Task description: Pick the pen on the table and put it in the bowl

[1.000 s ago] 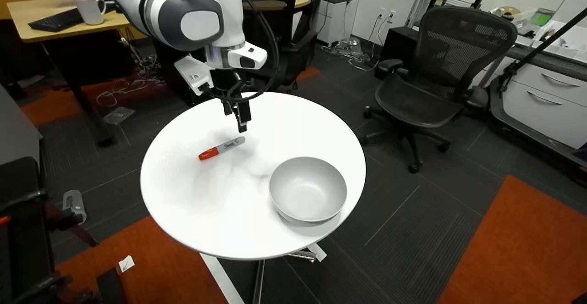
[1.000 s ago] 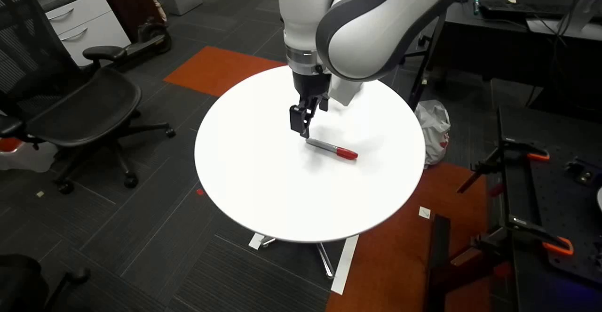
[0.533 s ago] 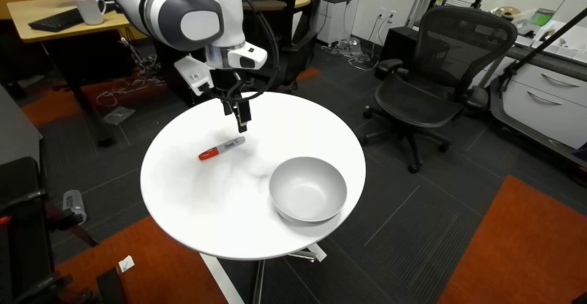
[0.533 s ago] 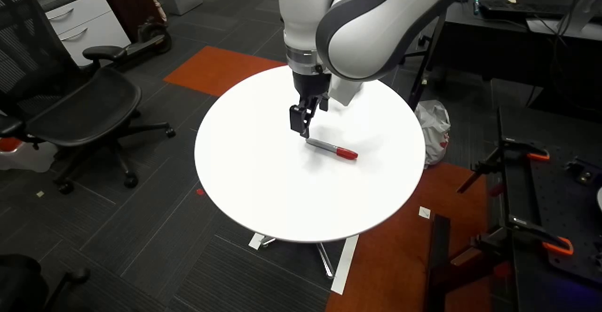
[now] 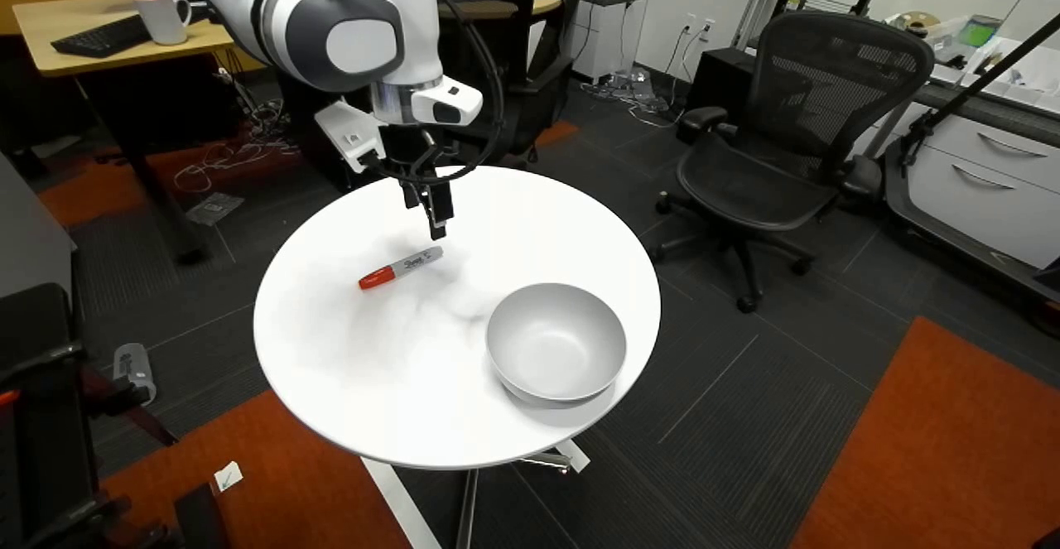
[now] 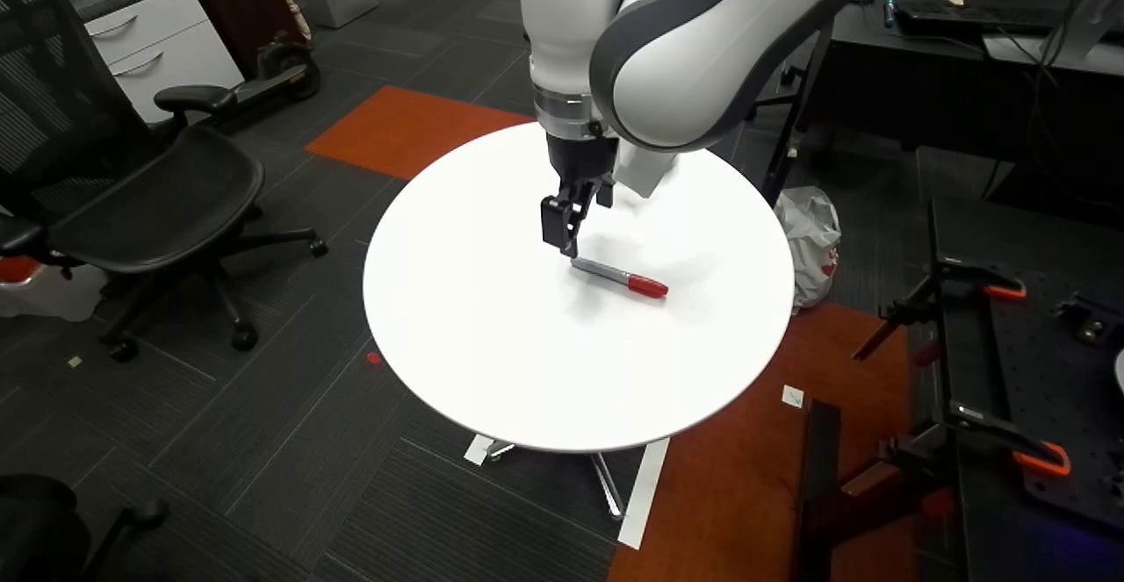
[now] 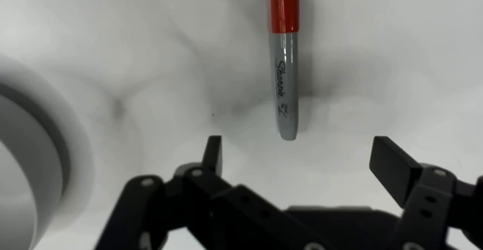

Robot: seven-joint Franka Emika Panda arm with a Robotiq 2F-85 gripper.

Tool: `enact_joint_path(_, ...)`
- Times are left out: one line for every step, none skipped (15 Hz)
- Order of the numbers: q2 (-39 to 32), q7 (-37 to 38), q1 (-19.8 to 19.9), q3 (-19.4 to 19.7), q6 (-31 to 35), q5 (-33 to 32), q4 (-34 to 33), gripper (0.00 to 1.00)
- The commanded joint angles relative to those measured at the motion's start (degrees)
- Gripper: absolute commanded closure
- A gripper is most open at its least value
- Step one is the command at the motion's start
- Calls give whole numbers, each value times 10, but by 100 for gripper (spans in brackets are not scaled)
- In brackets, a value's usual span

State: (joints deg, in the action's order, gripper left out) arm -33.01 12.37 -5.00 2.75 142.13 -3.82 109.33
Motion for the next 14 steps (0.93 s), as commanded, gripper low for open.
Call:
enact_joint_path(-13,3,-2,6,34,-6,-2,0)
enact_joint_path(-16,-10,4,1,37,0,-3,0)
enact_joint_path(-19,-10,5,2,46,0,-2,0)
enact_joint_path(-23,-12,5,2,53,0,-1,0)
enact_joint_path(-26,-12,6,2,58,1,0,0)
enact_joint_path(-29,-13,6,2,63,1,2,0)
enact_joint_path(-31,-12,6,2,66,1,4,0)
enact_joint_path(-32,-14,7,1,69,3,6,0)
enact_joint_path(-34,-17,9,0,70,4,8,0)
enact_joint_path(-36,-19,11,-2,68,6,7,0)
enact_joint_path(-39,-19,12,-2,68,7,6,0)
enact_joint_path(-43,-24,15,-5,64,10,4,0)
enact_joint_path(-45,-26,17,-8,61,12,3,0)
enact_joint_path(-47,-29,19,-10,59,14,3,0)
